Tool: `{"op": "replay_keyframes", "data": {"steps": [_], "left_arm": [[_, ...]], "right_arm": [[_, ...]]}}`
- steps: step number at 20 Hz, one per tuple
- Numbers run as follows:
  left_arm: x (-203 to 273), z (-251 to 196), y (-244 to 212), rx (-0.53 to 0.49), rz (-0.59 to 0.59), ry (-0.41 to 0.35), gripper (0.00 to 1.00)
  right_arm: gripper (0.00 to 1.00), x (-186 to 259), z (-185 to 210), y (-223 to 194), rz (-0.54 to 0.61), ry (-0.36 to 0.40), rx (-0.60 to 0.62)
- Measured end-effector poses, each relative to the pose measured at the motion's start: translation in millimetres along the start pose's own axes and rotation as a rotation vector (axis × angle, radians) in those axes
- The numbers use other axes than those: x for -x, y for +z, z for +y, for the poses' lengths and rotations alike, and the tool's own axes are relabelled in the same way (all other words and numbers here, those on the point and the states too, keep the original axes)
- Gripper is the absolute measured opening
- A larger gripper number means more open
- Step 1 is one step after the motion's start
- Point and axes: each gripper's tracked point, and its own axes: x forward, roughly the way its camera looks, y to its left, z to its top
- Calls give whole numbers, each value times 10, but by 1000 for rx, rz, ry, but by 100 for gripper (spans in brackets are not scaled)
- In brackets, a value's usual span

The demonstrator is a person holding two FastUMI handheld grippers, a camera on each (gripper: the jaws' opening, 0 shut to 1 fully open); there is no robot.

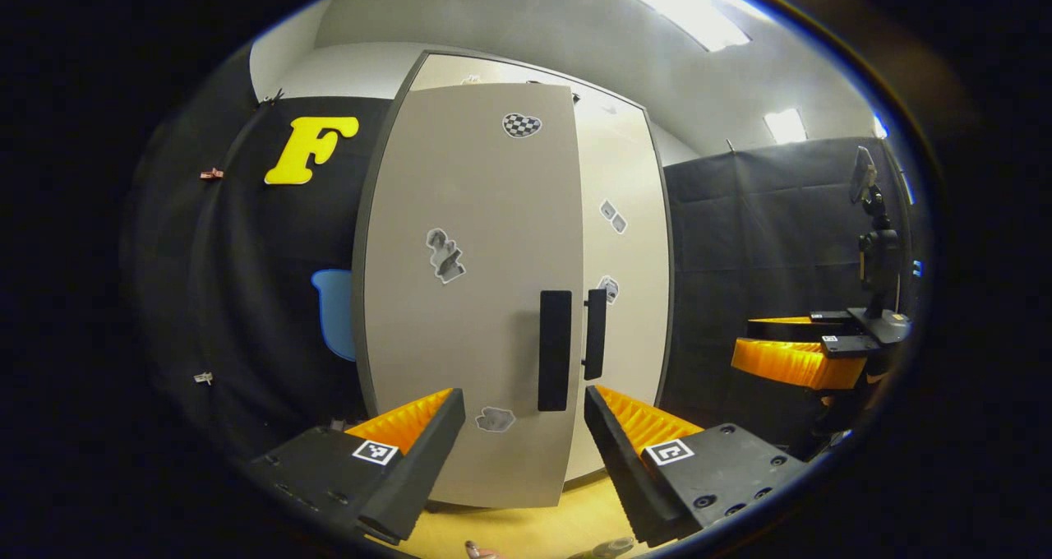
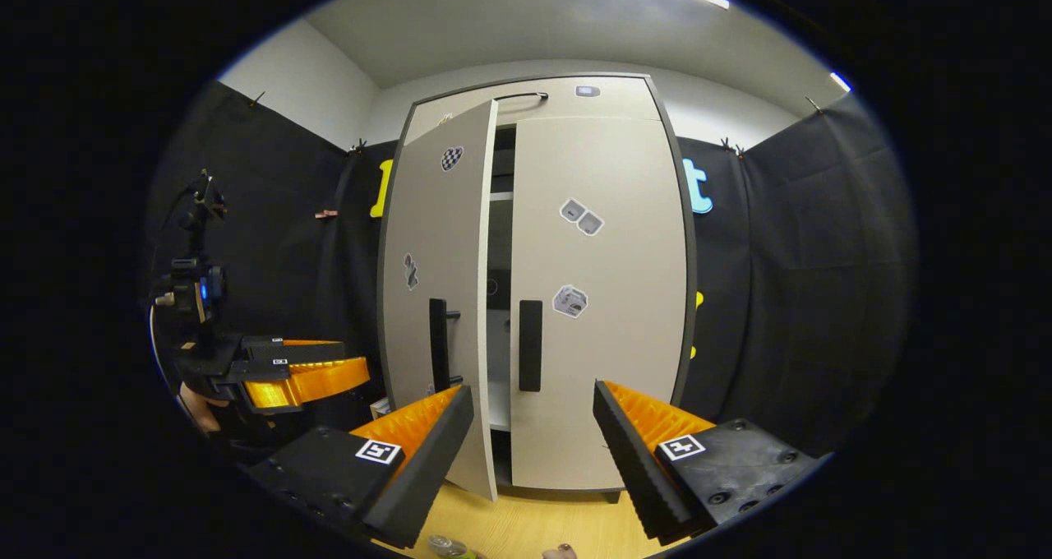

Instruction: Grasp the bottle in the cabinet with the left hand and place it on the coaster, then close the right door with the right hand and the left door with the left hand.

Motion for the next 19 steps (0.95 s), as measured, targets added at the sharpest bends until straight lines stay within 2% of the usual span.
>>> {"op": "replay_keyframes", "data": {"steps": [2,3,8,19], "left_arm": [[38,-9,85,-2,-28,27,93],[33,-37,119,0,-33,27,93],[41,-13,171,-6,-36,64,93],[37,-122,168,27,-7,50,94]], "right_arm": [[100,-20,-26,-28,15,27,-9],[98,-27,-35,-8,11,35,-10],[98,-73,-16,55,-10,73,-22],[98,-57,-15,83,-21,106,0]]}}
